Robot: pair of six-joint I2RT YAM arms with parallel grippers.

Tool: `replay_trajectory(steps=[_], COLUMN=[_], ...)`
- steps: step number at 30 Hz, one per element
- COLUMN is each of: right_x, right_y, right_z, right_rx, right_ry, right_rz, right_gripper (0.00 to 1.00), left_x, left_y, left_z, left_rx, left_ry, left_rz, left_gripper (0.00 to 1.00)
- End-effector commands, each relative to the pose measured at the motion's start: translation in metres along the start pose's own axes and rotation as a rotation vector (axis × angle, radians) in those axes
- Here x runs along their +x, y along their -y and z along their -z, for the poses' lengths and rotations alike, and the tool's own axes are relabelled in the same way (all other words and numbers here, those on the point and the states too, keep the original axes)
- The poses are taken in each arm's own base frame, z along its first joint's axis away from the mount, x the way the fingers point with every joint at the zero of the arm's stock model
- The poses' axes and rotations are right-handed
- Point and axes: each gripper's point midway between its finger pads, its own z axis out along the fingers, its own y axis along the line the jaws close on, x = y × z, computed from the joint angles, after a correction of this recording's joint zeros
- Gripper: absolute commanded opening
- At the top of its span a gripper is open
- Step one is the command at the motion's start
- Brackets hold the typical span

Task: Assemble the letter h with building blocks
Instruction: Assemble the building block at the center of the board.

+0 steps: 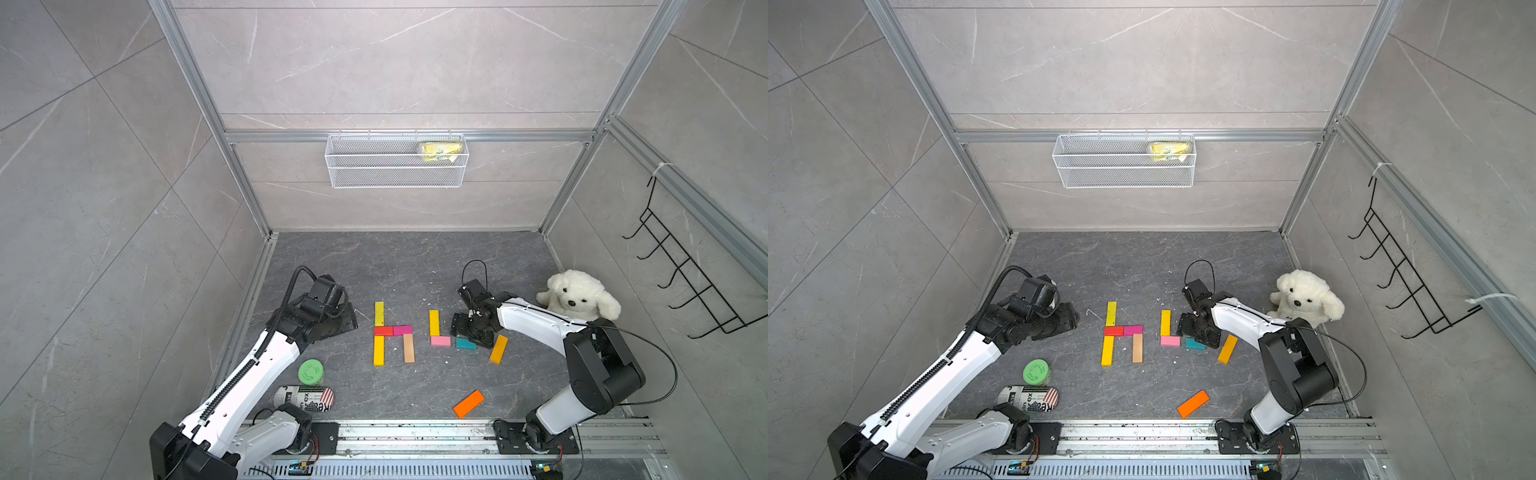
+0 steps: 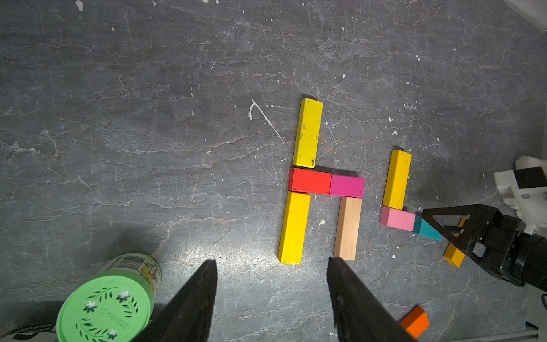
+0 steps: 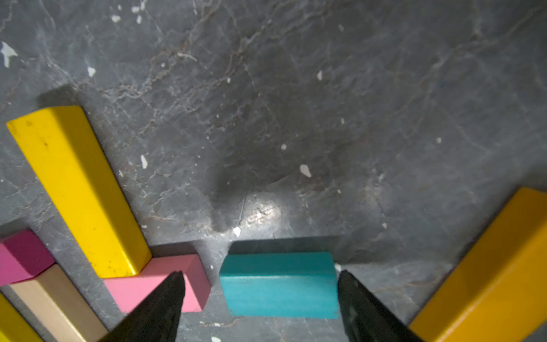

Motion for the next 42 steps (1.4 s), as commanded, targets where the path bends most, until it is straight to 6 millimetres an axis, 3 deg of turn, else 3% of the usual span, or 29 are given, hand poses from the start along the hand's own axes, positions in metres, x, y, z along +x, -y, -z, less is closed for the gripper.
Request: replay_trajectory(steps=[1, 17, 42], right_x=[0.000, -0.009, -0.001], right_y=[-0.005, -0.011, -0.020], right_z=[-0.003, -0.001, 0.001], right_rx=[-0.010, 0.012, -0.042], right_ry=[-0.015, 0.000, -0.010], right_rz=[-0.011, 0.017, -0.005], right_gripper=[0.83, 0.83, 0.83], left_x=[-0.006, -0.005, -0.006], left_y=[0.003, 0.002, 0.004], left_z=[0.005, 0.005, 0.003], left_rx=[0.017, 0.020, 0.021], left_ry=[0.024, 0.022, 0.019], left_rz=[-0.015, -0.014, -0.014], left_gripper=[0.64, 0.64, 0.64])
